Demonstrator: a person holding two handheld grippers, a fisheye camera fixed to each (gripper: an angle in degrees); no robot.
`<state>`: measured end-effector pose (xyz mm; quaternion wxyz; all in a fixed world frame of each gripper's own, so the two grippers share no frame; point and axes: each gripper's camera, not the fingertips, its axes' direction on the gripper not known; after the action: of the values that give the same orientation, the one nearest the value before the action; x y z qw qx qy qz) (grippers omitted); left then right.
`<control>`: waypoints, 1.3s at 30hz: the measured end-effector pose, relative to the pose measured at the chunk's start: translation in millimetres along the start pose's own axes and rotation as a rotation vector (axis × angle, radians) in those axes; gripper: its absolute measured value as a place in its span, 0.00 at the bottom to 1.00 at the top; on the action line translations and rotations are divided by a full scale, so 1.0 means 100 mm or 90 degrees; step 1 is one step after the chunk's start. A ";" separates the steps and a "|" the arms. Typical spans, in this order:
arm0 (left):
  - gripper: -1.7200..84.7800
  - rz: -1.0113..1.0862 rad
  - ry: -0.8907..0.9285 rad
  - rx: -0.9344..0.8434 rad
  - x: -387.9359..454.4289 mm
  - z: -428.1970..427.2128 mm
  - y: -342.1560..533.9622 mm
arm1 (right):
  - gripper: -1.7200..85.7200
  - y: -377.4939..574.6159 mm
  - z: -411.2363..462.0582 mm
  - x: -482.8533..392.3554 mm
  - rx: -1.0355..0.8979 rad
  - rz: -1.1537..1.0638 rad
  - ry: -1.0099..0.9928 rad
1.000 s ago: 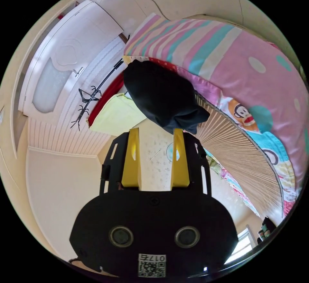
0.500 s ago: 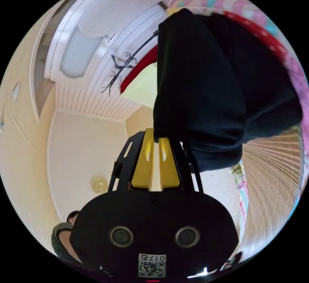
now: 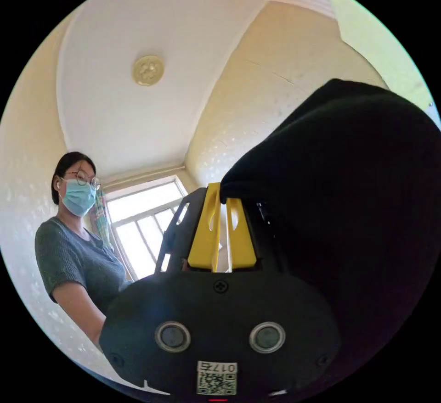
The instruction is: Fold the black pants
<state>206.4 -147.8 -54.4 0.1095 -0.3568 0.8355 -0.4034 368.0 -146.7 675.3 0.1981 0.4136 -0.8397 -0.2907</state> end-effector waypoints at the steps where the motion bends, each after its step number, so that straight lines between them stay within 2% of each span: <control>1: 0.09 0.035 -0.007 -0.003 0.10 0.08 -0.02 | 0.02 0.03 0.05 -0.14 0.004 -0.018 -0.011; 4: 0.10 0.183 0.047 -0.066 0.49 0.58 -0.07 | 0.02 0.17 0.26 -0.79 0.015 -0.097 -0.043; 6: 0.12 0.282 0.159 -0.164 0.74 1.03 -0.04 | 0.02 0.29 0.40 -1.26 0.014 -0.150 -0.051; 10: 0.14 0.419 0.233 -0.313 1.10 1.59 0.27 | 0.02 0.47 0.69 -1.94 -0.009 -0.218 -0.048; 12: 0.20 0.471 0.265 -0.424 1.20 1.89 0.54 | 0.02 0.62 0.93 -2.36 -0.021 -0.254 -0.020; 16: 0.25 0.580 0.320 -0.517 1.21 2.02 0.93 | 0.02 0.90 1.29 -2.89 -0.062 -0.315 -0.033; 18: 0.25 0.620 0.355 -0.520 1.10 1.93 0.96 | 0.02 1.05 1.44 -3.05 -0.094 -0.355 -0.119; 19: 0.25 0.623 0.363 -0.516 1.06 1.91 0.93 | 0.02 1.08 1.48 -3.07 -0.104 -0.361 -0.149; 24: 0.24 0.570 0.470 -0.427 0.60 1.51 0.31 | 0.02 1.34 1.83 -2.94 -0.219 -0.400 -0.491; 28: 0.25 0.483 0.535 -0.380 0.21 1.30 -0.13 | 0.02 1.79 2.21 -3.00 -0.311 -0.423 -0.661; 32: 0.27 0.307 0.691 -0.453 -0.36 1.61 -0.49 | 0.02 2.62 2.76 -3.20 -0.412 -0.406 -0.809; 33: 0.30 0.273 0.691 -0.472 -0.55 1.73 -0.54 | 0.02 2.88 2.91 -3.25 -0.438 -0.399 -0.856; 37: 0.30 0.300 0.650 -0.524 -0.98 1.97 -0.47 | 0.02 3.54 3.34 -3.36 -0.534 -0.310 -0.953; 39: 0.23 0.352 0.637 -0.561 -1.18 2.08 -0.35 | 0.02 3.87 3.61 -3.41 -0.594 -0.200 -0.996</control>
<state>407.1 -205.6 -175.8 -0.3425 0.0841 0.9302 -0.1015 134.3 435.6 624.4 -0.3210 0.0867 -0.4664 -0.8197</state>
